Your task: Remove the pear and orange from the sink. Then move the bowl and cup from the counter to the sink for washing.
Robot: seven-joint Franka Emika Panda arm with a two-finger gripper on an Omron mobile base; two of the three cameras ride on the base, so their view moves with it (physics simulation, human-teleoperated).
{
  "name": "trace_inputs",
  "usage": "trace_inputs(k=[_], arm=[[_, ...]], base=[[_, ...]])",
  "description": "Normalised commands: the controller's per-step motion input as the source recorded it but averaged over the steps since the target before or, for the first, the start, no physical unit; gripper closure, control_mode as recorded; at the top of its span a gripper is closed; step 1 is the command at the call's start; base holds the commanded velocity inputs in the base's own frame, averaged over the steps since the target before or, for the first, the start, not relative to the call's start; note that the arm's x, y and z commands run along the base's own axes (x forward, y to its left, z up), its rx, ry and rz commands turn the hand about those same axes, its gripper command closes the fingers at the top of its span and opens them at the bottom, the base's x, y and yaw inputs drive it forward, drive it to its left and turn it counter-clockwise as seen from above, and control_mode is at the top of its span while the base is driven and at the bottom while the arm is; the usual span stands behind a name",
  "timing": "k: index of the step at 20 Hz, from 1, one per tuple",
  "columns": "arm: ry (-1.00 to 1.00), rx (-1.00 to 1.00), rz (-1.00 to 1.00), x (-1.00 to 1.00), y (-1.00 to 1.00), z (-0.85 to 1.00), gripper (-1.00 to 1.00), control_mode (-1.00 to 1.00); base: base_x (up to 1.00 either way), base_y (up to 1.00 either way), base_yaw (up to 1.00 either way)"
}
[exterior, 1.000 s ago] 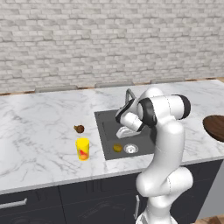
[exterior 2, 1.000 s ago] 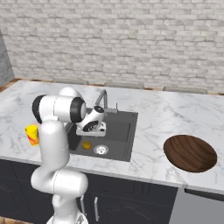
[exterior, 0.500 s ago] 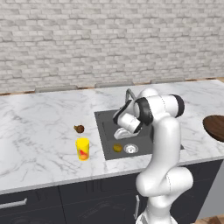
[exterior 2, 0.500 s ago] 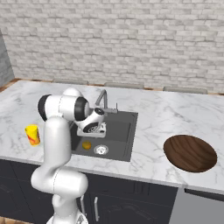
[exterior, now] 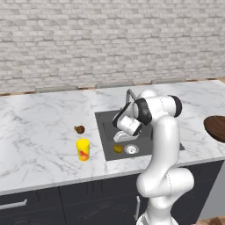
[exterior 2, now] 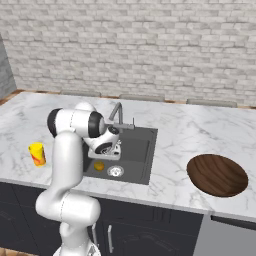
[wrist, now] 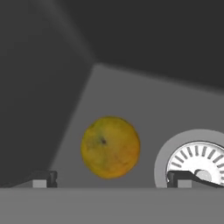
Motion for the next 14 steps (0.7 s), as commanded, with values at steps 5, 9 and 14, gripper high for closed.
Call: trace_inputs(k=[5, 9, 14], arm=[[0.06, 0.00, 0.00, 0.07, 0.06, -0.20, -1.00, -1.00], [0.02, 0.04, 0.00, 0.15, 0.12, -0.17, -1.00, -1.00], [0.00, 0.03, 0.00, 0.17, 0.13, -0.18, -1.00, -1.00]], base=[[0.00, 0.00, 0.00], [0.00, 0.00, 0.00], [0.00, 0.00, 0.00]])
